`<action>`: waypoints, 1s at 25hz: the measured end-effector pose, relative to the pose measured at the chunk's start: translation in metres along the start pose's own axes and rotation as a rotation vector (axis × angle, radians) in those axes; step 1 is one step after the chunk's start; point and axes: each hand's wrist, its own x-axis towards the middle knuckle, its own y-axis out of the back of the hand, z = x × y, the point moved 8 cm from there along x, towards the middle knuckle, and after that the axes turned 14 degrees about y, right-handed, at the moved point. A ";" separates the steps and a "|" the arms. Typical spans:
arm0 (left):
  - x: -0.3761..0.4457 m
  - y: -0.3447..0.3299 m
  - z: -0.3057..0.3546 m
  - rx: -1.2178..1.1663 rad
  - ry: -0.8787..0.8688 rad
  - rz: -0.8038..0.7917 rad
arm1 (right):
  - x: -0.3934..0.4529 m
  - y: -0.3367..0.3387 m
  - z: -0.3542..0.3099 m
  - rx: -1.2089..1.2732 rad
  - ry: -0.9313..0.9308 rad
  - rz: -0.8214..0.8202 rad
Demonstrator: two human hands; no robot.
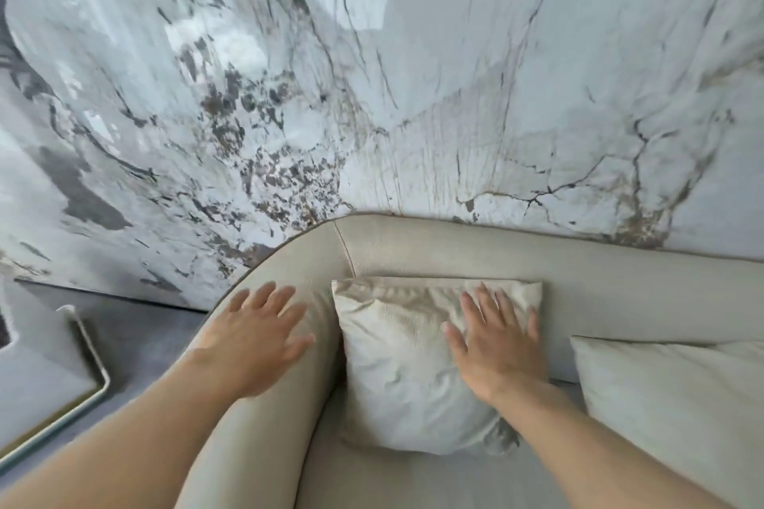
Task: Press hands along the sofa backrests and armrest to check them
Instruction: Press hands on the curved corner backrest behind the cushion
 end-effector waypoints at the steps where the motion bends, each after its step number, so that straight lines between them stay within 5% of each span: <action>1: -0.015 0.013 -0.014 -0.002 -0.014 0.022 | -0.014 0.016 -0.014 -0.002 0.003 0.005; 12: -0.117 0.090 -0.137 -0.186 0.090 0.135 | -0.116 0.142 -0.097 0.044 -0.080 0.109; 25: -0.127 0.124 -0.184 -0.270 0.238 0.218 | -0.072 0.169 -0.136 0.123 0.032 0.144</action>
